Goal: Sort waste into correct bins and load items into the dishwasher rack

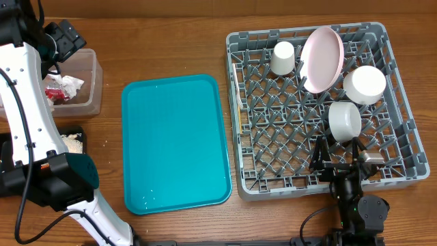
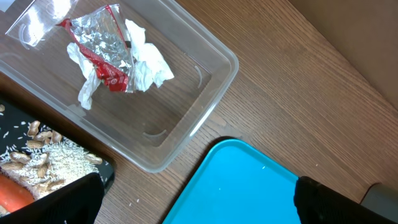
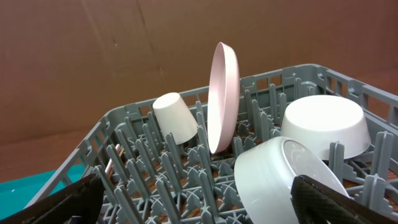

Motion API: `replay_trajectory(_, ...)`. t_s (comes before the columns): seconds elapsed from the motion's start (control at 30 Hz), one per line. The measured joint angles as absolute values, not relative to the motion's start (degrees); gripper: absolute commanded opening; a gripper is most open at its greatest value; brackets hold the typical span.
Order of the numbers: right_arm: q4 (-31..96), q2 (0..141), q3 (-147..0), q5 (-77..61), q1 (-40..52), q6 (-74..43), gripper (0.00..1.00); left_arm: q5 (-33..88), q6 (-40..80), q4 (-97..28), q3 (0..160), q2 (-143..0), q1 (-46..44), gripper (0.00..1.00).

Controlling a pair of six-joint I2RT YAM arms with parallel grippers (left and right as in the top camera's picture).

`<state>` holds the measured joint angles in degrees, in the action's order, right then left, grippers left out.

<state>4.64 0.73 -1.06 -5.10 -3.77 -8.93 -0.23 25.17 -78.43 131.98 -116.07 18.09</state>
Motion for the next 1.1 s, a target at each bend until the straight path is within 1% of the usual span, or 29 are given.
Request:
replay_trajectory(0.93,4.64,0.73,-1.06,-5.08,-3.77,-8.95,1.0,-0.21,25.17,-78.22,131.7,-115.92,18.09,1.0)
replay_trajectory(1.0,4.67,0.73,-1.06,-5.1,-3.77,-8.97,1.0,-0.21,25.17,-76.99,129.6,-114.87,18.02,1.0)
replay_trajectory(1.1,4.64,0.73,-1.06,-5.13,-3.77,-8.95,1.0,-0.19,25.17,-74.26,121.21,-110.02,17.76,1.0)
